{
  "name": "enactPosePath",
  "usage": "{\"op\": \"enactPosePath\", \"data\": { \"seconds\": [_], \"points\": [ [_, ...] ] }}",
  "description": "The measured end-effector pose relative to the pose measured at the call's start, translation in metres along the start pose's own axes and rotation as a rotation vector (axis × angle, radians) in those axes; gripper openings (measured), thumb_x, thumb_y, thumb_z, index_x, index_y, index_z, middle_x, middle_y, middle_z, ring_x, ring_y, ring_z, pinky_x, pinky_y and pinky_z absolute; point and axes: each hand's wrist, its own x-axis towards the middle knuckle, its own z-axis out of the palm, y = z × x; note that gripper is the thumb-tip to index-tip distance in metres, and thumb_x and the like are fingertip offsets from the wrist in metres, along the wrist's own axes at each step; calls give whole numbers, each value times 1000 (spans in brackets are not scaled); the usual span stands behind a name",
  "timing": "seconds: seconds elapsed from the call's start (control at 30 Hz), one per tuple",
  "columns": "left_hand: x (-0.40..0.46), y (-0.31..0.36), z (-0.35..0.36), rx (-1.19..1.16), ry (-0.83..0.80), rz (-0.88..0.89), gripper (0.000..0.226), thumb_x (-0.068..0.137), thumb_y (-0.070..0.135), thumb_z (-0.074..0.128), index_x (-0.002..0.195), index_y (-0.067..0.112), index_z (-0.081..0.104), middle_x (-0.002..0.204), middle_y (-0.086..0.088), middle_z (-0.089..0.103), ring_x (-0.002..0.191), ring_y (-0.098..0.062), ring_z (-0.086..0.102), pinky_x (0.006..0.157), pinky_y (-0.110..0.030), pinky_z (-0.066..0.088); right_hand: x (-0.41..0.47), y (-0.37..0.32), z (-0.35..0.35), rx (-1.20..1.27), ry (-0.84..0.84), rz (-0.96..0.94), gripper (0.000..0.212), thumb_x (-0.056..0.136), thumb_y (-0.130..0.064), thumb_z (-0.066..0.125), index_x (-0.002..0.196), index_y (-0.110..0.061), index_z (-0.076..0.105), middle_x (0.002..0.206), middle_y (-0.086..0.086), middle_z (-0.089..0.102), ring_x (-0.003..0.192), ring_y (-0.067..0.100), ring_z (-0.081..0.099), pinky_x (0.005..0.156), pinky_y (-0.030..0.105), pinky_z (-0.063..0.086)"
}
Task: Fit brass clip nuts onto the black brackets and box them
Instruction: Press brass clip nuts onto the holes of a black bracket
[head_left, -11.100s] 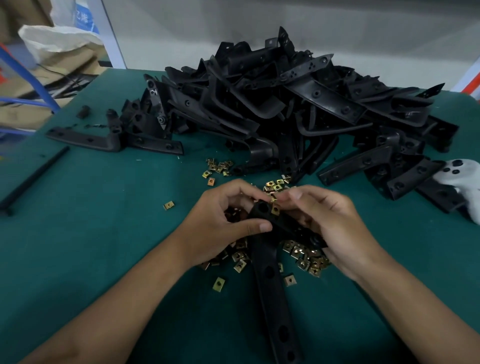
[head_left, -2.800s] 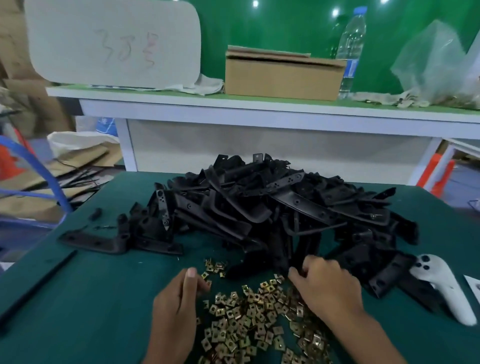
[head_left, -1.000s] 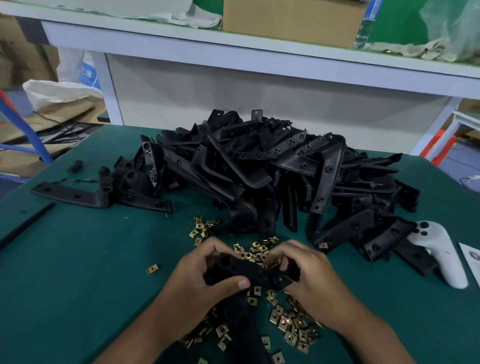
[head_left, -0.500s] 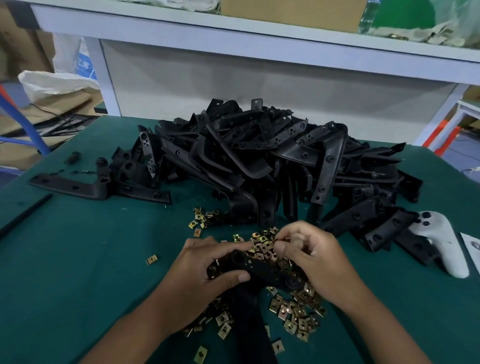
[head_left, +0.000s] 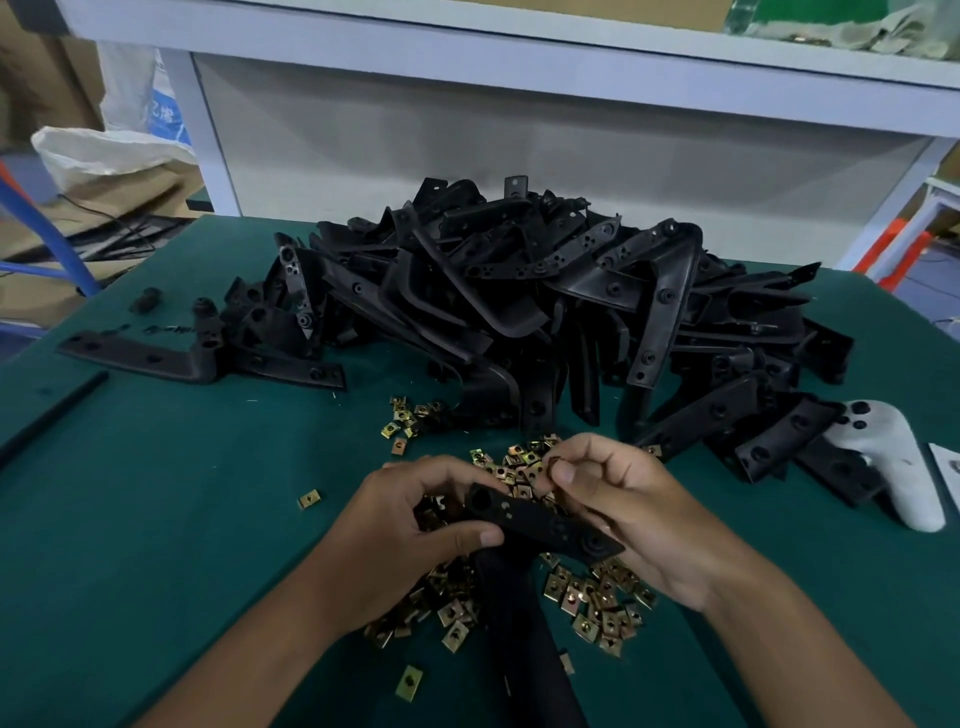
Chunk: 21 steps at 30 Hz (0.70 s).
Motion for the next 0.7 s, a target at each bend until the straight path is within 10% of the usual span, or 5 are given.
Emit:
{"op": "enactPosePath", "data": {
  "seconds": [0.2, 0.3, 0.7],
  "points": [
    [1, 1, 1, -56, -26, 17, 33, 77, 62, 73, 106, 47, 71, 105, 15, 73, 102, -6, 68, 87, -13, 50, -2, -1, 3, -111, 9, -43, 19, 88, -37, 65, 98, -28, 78, 67, -19, 66, 52, 0, 48, 49, 11, 38],
    [0, 2, 1, -110, -41, 15, 35, 76, 62, 75, 107, 45, 73, 102, 10, 74, 98, -7, 70, 85, -11, 50, -2, -1, 4, -121, 9, -53, 24, 80, -37, 74, 104, -31, 76, 93, -10, 76, 79, -2, 67, 69, 16, 50],
    [-1, 2, 3, -241, -47, -22, 36, 68, 56, 86, 92, 34, 70, 98, 3, 76, 96, -12, 72, 90, -28, 57, -6, -5, 14, -118, -24, -10, 24, 69, -31, 82, 88, -17, 80, 87, 3, 76, 78, 11, 72, 67, 17, 54]
  ]
}}
